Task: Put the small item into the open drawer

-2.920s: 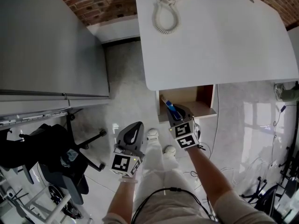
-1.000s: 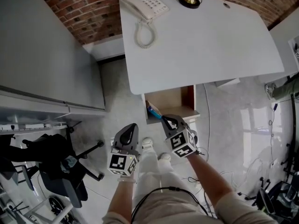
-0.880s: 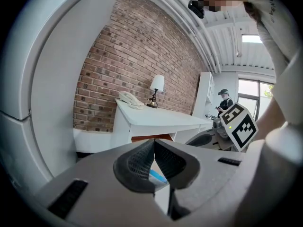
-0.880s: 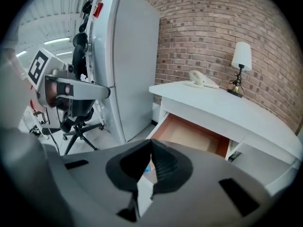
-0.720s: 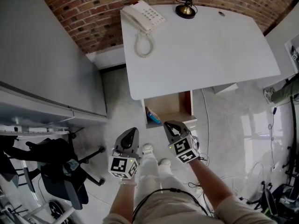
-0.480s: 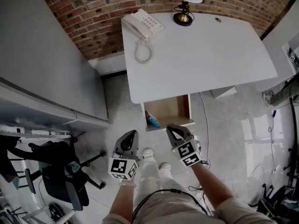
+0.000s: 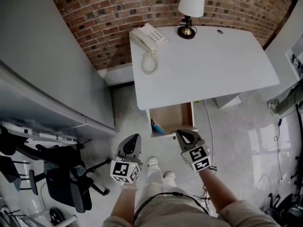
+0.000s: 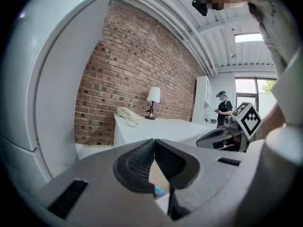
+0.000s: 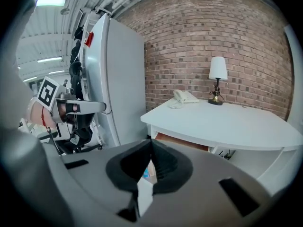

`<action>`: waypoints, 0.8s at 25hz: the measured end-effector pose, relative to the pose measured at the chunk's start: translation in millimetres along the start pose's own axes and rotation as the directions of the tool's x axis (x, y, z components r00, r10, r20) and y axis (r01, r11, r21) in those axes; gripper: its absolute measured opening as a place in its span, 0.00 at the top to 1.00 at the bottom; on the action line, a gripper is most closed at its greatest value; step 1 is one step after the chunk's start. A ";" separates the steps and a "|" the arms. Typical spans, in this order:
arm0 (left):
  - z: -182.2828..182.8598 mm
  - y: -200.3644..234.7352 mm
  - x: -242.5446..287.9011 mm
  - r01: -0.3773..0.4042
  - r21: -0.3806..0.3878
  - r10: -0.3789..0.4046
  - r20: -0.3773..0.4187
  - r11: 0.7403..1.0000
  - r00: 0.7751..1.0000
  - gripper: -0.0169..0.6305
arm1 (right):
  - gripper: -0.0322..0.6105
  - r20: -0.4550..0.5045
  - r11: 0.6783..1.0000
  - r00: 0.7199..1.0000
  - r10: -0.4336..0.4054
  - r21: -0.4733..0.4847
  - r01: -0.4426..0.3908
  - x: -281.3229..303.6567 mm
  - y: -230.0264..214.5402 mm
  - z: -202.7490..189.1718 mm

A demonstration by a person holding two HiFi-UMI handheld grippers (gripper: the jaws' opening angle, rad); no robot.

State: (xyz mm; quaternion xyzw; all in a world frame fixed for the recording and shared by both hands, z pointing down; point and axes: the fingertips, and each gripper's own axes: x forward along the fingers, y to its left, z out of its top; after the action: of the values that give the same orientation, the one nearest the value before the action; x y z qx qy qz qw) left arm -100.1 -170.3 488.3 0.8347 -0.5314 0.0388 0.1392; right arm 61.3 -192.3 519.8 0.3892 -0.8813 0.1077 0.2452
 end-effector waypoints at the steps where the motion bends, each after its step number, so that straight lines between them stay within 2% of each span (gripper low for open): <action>1: 4.0 -0.5 -1.6 0.001 0.005 -0.001 0.005 1.000 1.000 0.96 | 0.94 0.009 1.000 1.000 -0.002 0.001 0.002 -3.0 -0.9 3.6; 8: 25.2 -7.9 -15.3 0.008 0.035 -0.009 0.030 0.999 1.000 0.96 | 0.94 0.061 0.999 0.998 -0.010 0.031 0.008 -23.8 -3.6 19.4; 20: 57.1 -17.1 -39.3 -0.009 0.038 0.007 0.073 0.999 0.997 0.96 | 0.94 0.156 0.998 0.987 -0.035 0.055 0.027 -61.0 -15.0 44.5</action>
State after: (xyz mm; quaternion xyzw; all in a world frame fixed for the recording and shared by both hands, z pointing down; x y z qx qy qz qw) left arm -106.6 -144.7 421.9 0.8360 -0.5386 0.0189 0.1034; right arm 92.0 -180.7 450.3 0.4163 -0.8886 0.0962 0.1666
